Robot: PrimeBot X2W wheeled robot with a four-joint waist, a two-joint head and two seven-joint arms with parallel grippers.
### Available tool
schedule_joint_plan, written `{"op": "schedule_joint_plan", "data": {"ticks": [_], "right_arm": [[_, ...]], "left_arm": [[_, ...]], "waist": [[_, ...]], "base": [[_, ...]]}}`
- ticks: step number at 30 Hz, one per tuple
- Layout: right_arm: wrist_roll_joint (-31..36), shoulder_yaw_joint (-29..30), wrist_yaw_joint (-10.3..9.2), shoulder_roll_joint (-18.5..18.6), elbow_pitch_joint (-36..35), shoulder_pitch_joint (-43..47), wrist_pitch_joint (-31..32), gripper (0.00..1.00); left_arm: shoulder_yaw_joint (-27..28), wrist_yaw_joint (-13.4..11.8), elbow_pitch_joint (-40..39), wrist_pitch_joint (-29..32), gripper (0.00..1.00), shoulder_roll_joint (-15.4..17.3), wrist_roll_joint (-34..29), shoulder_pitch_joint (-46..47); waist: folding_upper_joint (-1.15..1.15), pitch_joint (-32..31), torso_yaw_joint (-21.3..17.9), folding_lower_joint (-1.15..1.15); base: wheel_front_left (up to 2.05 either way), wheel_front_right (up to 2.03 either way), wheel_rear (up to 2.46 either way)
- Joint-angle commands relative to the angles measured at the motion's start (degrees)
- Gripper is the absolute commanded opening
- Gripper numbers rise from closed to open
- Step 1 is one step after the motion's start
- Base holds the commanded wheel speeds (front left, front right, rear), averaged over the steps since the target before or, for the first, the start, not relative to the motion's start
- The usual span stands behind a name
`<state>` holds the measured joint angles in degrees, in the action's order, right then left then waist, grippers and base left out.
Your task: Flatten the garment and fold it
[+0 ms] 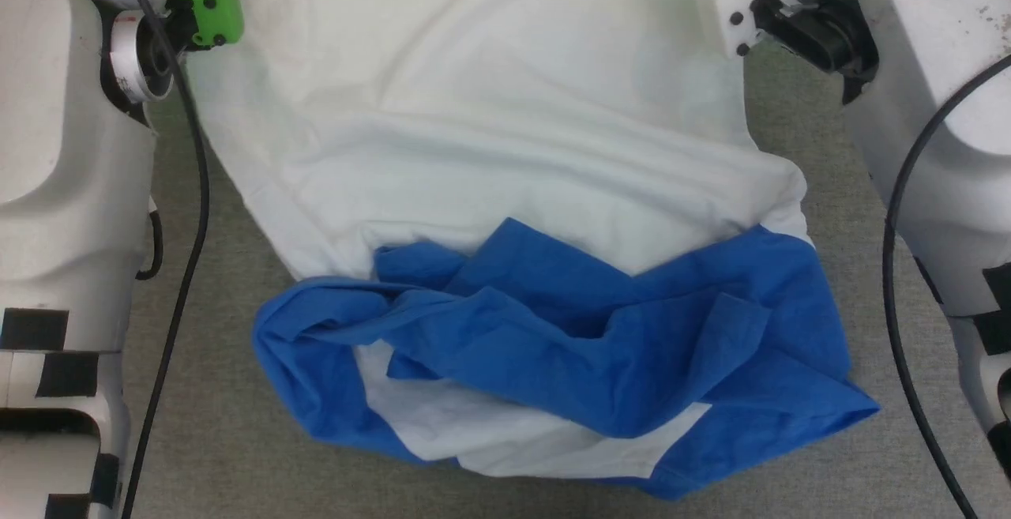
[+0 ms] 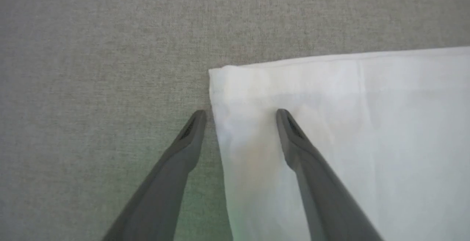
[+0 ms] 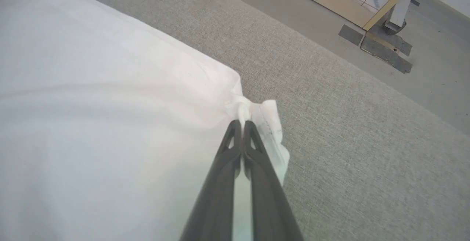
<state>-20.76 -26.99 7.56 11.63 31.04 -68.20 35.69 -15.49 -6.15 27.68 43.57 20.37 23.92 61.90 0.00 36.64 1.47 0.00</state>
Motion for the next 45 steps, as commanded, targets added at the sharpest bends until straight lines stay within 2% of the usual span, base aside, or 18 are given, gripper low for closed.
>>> {"op": "schedule_joint_plan", "data": {"ticks": [1, 5, 6, 7, 12, 15, 19, 27, 38, 45], "right_arm": [[-0.8, -0.8, -0.08, 0.7, -0.5, -0.8, -0.4, 0.0], [-2.0, -2.3, -0.08, 2.1, -1.3, -0.6, -0.4, 0.0], [-2.3, -2.5, -0.08, 2.3, -1.5, -0.6, -0.4, 0.0], [-2.7, -2.7, -0.08, 2.6, -1.7, -0.6, -0.4, 0.0], [-3.8, -2.4, -0.08, 3.7, -2.3, -0.8, -1.0, 0.0], [-4.6, -1.0, -0.08, 4.0, -2.0, -0.9, -1.8, 0.0], [-3.8, 0.2, -0.08, 5.1, -1.3, -2.5, -2.2, 0.0], [-0.7, 4.0, -0.08, 5.2, 1.1, -9.7, -3.9, 0.0], [4.9, 9.3, -0.08, 3.5, 4.3, -16.3, -12.9, 0.0], [5.4, 9.6, -0.08, 2.2, 5.9, -14.9, -17.3, 0.0]], "left_arm": [[0.0, -0.9, 0.3, 1.4, 1.0, 0.2, 0.4, -0.3], [0.6, -3.0, 0.6, 6.5, 1.0, -0.4, 2.1, -1.9], [0.8, -3.2, 0.2, 6.8, 0.54, -0.5, 2.4, -2.1], [1.1, -3.3, -0.4, 7.0, 0.0, -0.6, 2.9, -2.4], [3.2, -3.5, -3.7, 2.1, 0.0, -1.3, 4.4, -2.8], [4.6, -2.9, -5.1, -2.7, 0.0, -1.6, 5.0, -2.0], [3.7, -1.5, -6.2, -8.8, 0.0, -1.3, 2.8, 0.8], [2.0, -0.7, -2.7, -19.9, 0.0, -2.4, -1.4, 9.5], [0.9, 1.4, 2.1, -34.1, 0.0, -3.3, -3.8, 17.0], [0.5, 3.6, 5.9, -37.4, 0.0, -4.6, -2.3, 16.4]], "waist": [[0.0, 1.3, -1.1, 0.0], [0.0, 1.4, -1.0, 0.0], [0.0, 1.5, -0.9, 0.0], [0.0, 1.5, -0.8, 0.0], [0.0, 1.1, -0.2, 0.0], [0.0, 0.1, 0.1, 0.0], [0.0, -1.2, 0.3, 0.0], [0.0, -1.1, -0.2, 0.0], [0.0, -1.2, -0.6, 0.0], [0.0, -3.7, 0.0, 0.0]], "base": [[0.0, 0.0, 0.0], [0.0, 0.0, 0.0], [0.0, 0.0, 0.0], [0.0, 0.0, 0.0], [0.0, 0.0, 0.0], [0.0, 0.0, 0.0], [0.0, 0.0, 0.0], [0.0, 0.0, 0.0], [0.0, 0.0, 0.0], [0.0, 0.0, 0.0]]}}
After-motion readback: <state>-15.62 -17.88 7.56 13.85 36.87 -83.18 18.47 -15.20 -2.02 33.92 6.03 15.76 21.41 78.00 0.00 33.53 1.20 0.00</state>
